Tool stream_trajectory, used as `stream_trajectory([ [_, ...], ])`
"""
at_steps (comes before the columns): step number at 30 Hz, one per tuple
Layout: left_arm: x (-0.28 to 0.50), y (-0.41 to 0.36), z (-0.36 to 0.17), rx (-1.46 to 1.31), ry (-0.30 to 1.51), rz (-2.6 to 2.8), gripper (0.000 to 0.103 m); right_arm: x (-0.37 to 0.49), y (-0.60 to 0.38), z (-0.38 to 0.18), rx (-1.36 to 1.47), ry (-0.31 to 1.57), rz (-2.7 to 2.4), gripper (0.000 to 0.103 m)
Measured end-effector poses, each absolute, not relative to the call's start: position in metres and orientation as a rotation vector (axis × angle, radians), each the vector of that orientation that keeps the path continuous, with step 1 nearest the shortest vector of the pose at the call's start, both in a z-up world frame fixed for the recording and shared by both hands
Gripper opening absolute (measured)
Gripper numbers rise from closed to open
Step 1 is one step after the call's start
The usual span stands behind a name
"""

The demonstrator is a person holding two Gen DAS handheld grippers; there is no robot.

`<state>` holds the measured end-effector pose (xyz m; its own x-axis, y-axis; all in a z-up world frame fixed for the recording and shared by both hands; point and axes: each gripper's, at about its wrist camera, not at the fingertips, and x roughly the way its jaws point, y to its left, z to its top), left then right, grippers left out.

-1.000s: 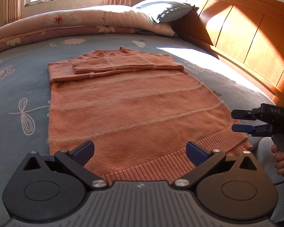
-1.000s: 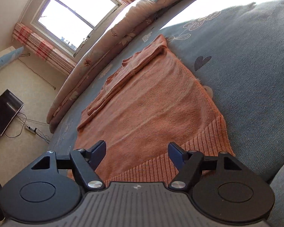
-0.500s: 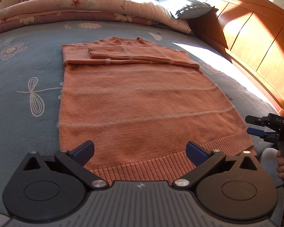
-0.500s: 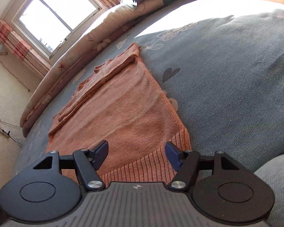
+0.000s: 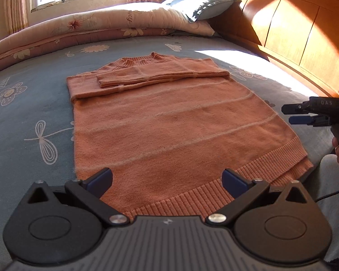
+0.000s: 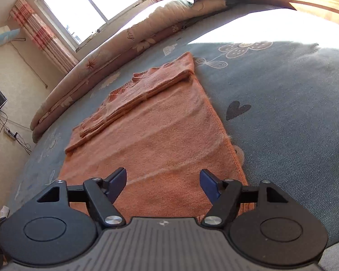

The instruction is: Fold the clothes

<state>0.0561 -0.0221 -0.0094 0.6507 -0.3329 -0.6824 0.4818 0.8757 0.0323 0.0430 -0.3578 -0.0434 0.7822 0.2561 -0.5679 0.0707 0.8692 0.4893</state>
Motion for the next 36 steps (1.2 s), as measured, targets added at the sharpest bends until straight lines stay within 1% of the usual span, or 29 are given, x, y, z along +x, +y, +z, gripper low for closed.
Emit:
stream_trajectory([
  [2, 0.042, -0.042, -0.016, 0.349, 0.685, -0.514, 0.102, 0.043, -0.337, -0.025, 0.373, 0.639, 0.178, 0.079],
  [5, 0.021, -0.065, -0.029, 0.532, 0.630, -0.574, 0.102, 0.045, -0.306, -0.005, 0.167, 0.616, 0.285, 0.085],
  [9, -0.009, -0.071, -0.045, 0.739, 0.542, -0.591, 0.102, 0.047, -0.286, -0.001, 0.056, 0.653, 0.331, 0.085],
  [11, -0.016, -0.061, -0.043, 0.768, 0.522, -0.572, 0.102, 0.044, -0.284, -0.002, 0.030, 0.650, 0.325, 0.085],
  [14, -0.012, -0.032, -0.030, 0.701, 0.540, -0.531, 0.102, 0.039, -0.282, -0.006, 0.036, 0.658, 0.354, 0.085],
  [16, -0.002, -0.011, -0.017, 0.624, 0.567, -0.492, 0.102, 0.038, -0.275, -0.012, 0.042, 0.688, 0.409, 0.080],
  [18, 0.008, 0.004, -0.004, 0.546, 0.578, -0.448, 0.102, 0.038, -0.261, -0.017, 0.029, 0.705, 0.474, 0.067],
  [20, 0.017, 0.016, 0.008, 0.469, 0.585, -0.412, 0.102, 0.037, -0.243, -0.022, -0.009, 0.709, 0.530, 0.061],
  [22, 0.021, 0.020, 0.016, 0.425, 0.581, -0.422, 0.102, 0.035, -0.223, -0.028, -0.070, 0.715, 0.574, 0.058],
  [26, 0.018, 0.007, 0.015, 0.470, 0.571, -0.472, 0.102, 0.028, -0.199, -0.033, -0.171, 0.727, 0.616, 0.057],
  [31, -0.002, -0.039, -0.023, 0.698, 0.581, -0.600, 0.102, 0.025, -0.199, -0.029, -0.204, 0.724, 0.598, 0.058],
  [36, -0.021, -0.081, -0.067, 0.930, 0.548, -0.678, 0.102, 0.025, -0.214, -0.025, -0.205, 0.732, 0.552, 0.061],
])
